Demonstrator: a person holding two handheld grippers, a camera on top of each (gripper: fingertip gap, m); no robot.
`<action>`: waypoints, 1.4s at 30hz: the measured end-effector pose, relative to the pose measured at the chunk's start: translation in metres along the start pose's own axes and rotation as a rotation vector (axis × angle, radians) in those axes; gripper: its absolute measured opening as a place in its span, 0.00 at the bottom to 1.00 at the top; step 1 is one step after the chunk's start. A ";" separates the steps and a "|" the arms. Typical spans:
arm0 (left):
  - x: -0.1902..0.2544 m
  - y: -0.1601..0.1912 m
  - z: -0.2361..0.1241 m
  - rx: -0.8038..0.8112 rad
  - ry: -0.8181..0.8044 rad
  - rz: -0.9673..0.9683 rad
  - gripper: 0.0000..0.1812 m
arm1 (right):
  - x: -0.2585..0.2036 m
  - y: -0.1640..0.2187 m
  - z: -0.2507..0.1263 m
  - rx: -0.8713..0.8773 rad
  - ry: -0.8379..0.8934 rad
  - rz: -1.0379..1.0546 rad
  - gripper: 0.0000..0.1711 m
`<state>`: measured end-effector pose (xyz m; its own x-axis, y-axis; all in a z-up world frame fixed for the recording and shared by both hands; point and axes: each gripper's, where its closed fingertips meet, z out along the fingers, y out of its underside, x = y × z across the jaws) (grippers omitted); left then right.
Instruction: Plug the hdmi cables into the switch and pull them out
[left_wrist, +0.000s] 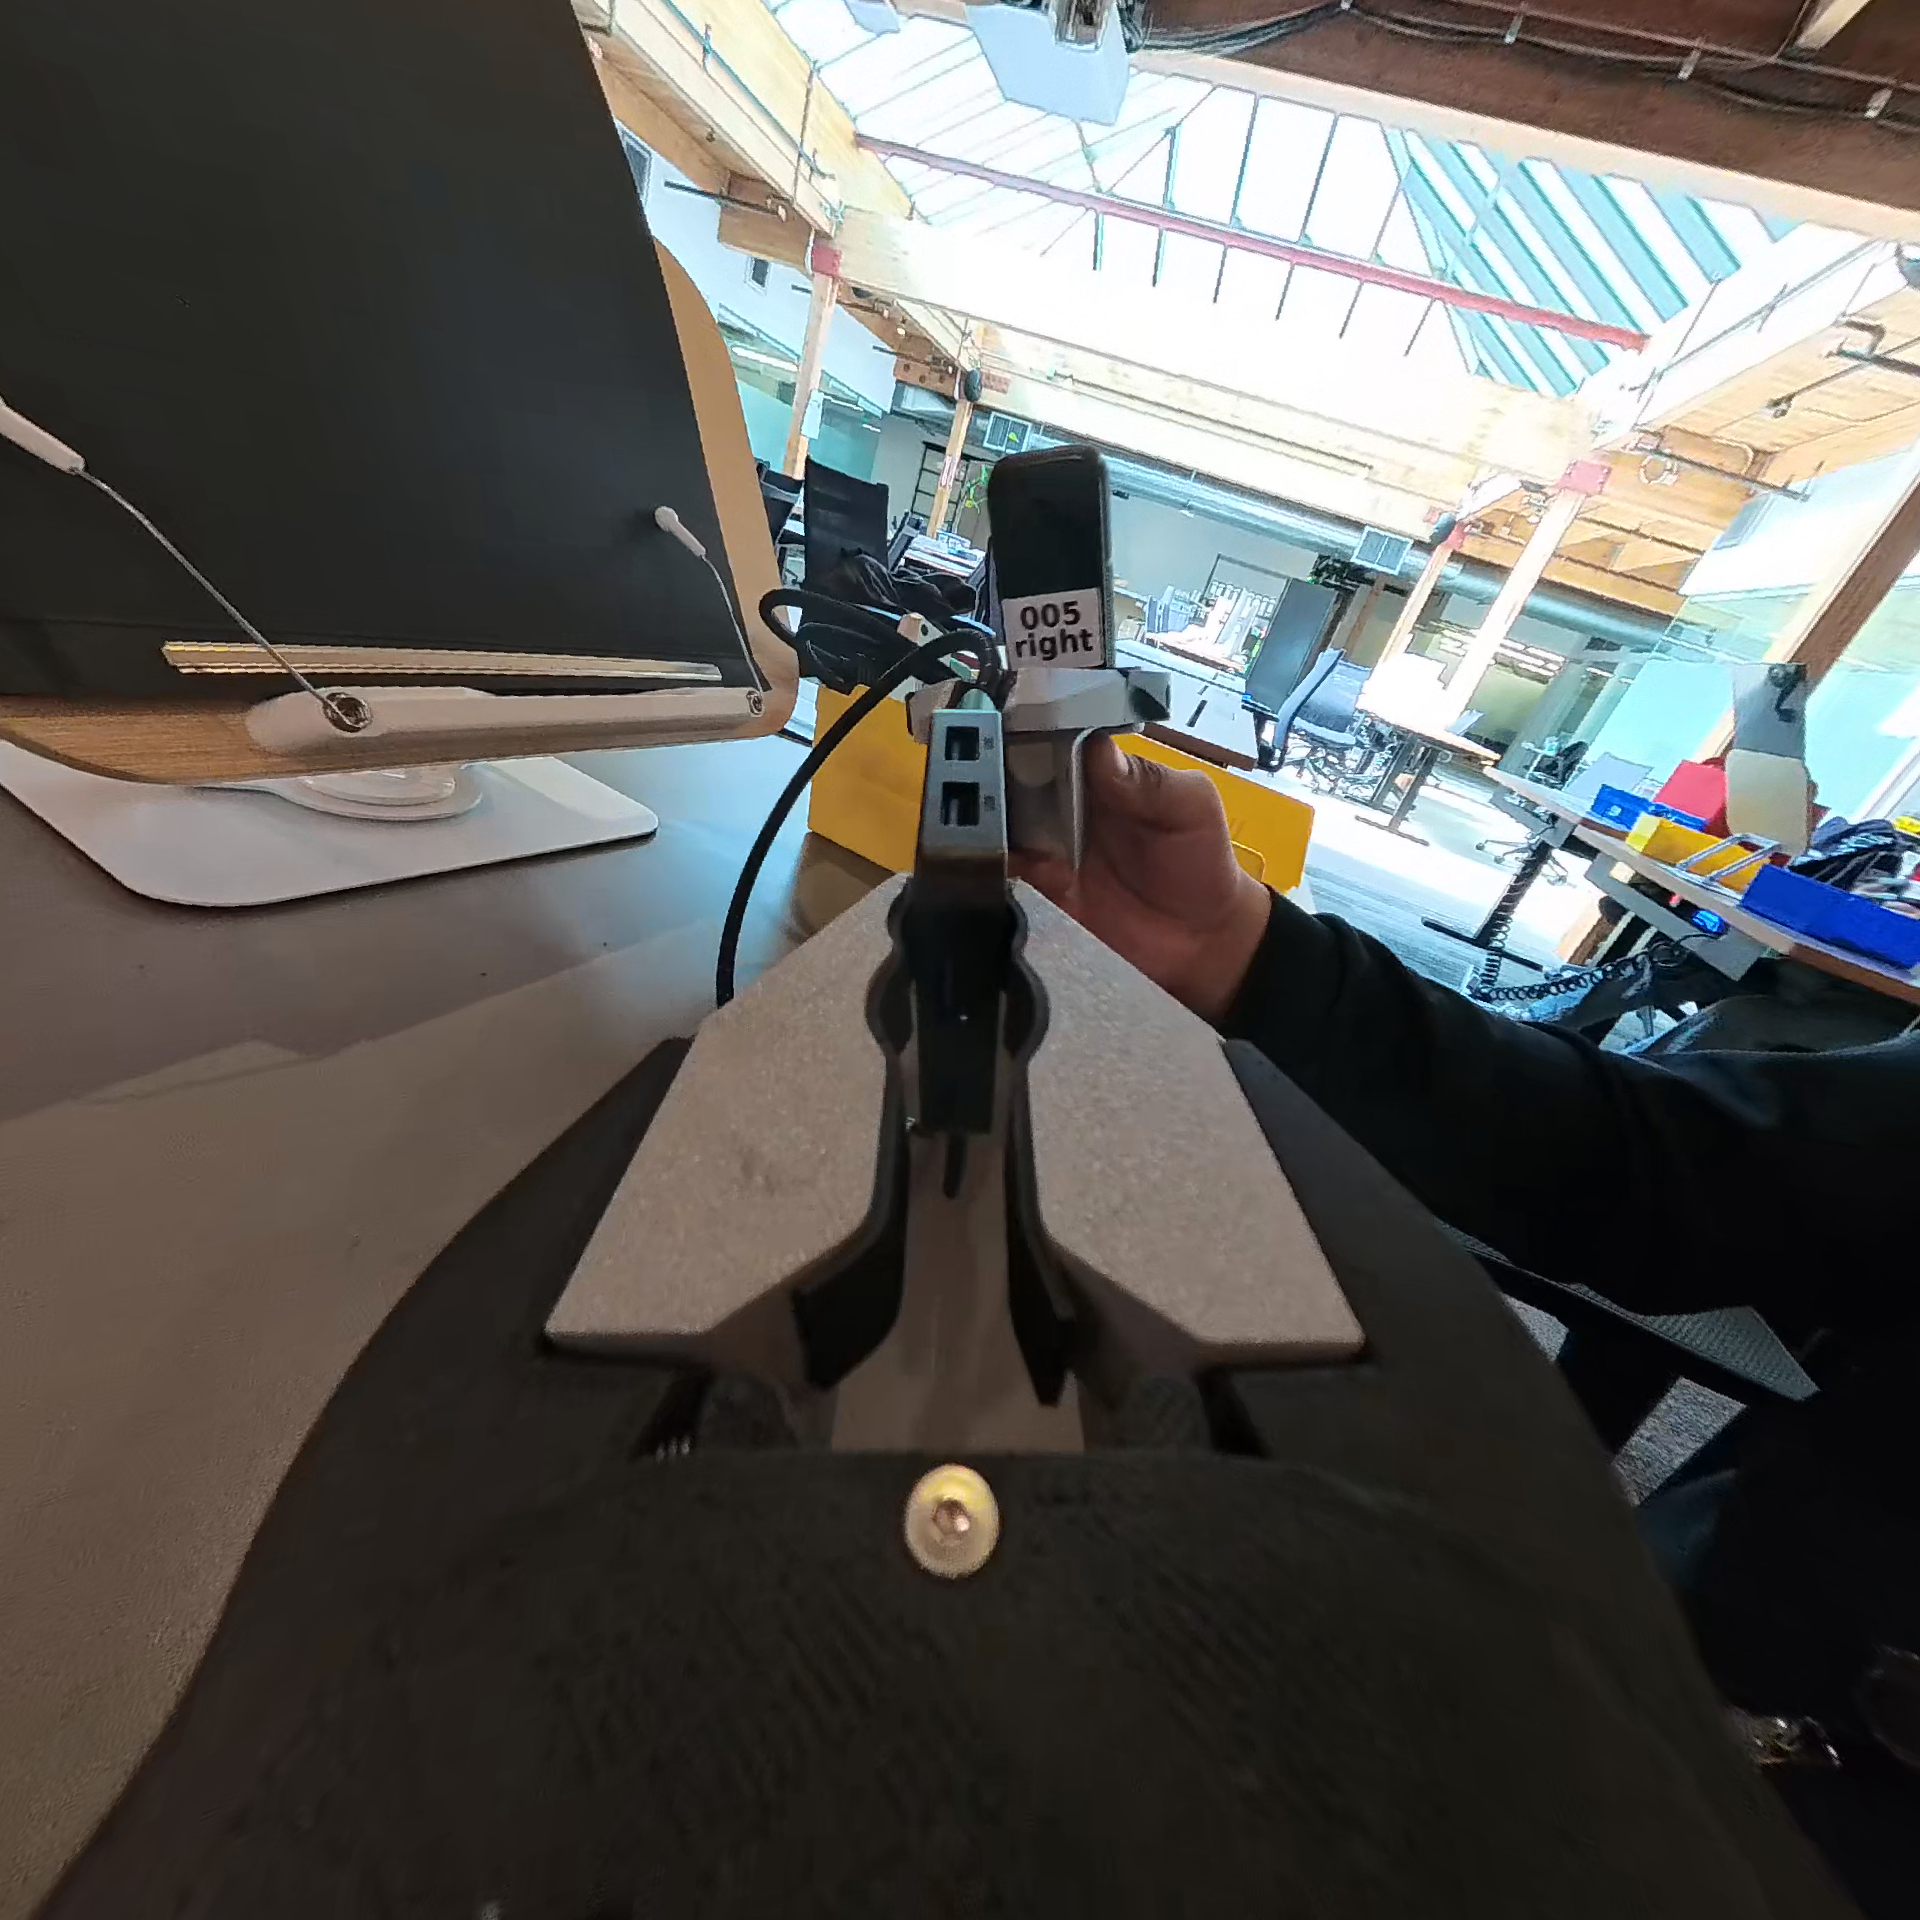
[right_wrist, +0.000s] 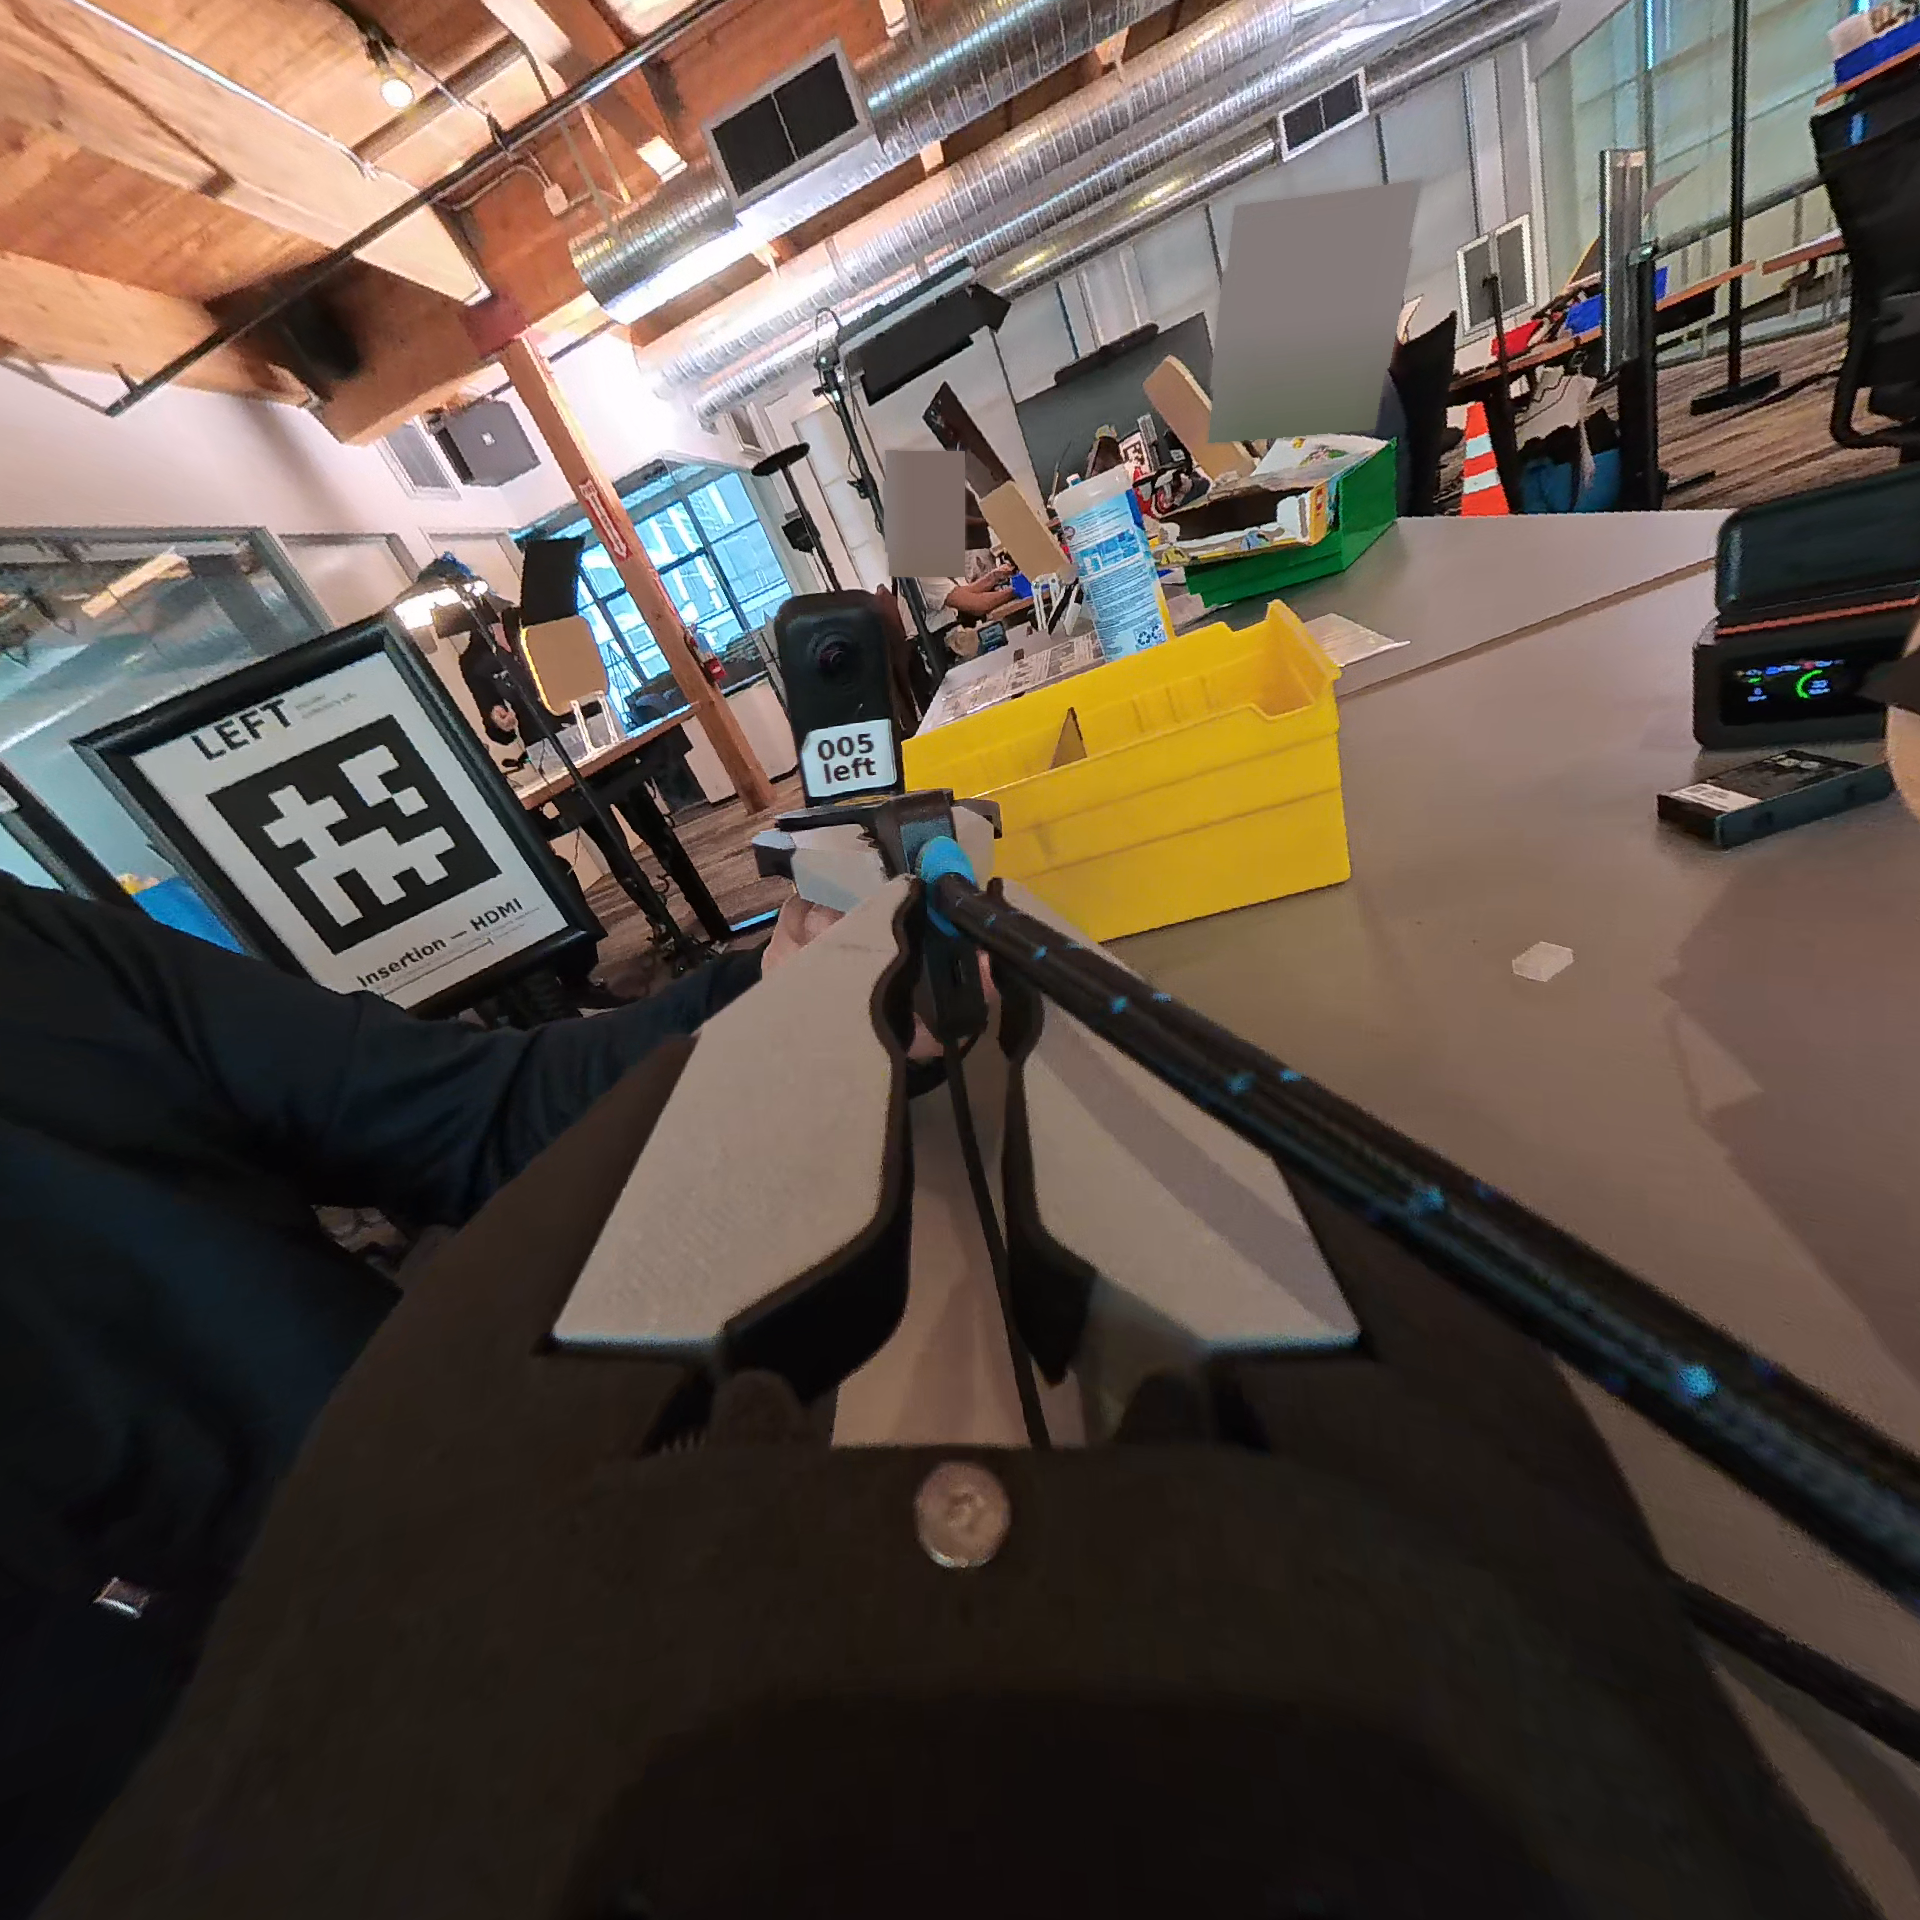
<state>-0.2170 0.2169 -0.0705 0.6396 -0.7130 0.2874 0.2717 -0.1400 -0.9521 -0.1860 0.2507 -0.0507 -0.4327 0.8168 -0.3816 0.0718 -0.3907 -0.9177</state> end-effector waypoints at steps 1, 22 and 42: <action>0.000 0.000 0.000 -0.001 0.000 -0.001 0.06 | 0.000 0.000 0.000 -0.004 -0.001 -0.003 0.04; 0.003 0.026 0.005 -0.145 0.007 0.035 0.06 | -0.001 0.021 -0.009 -0.154 0.018 -0.099 0.04; 0.001 0.014 0.005 -0.053 0.029 0.021 0.06 | 0.004 0.009 -0.003 -0.074 0.026 -0.084 0.10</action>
<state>-0.2087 0.2178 -0.0826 0.6234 -0.7356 0.2651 0.2194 -0.1609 -0.9623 -0.1844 0.2516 -0.0610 -0.4167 0.8565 -0.3047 0.1028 -0.2886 -0.9519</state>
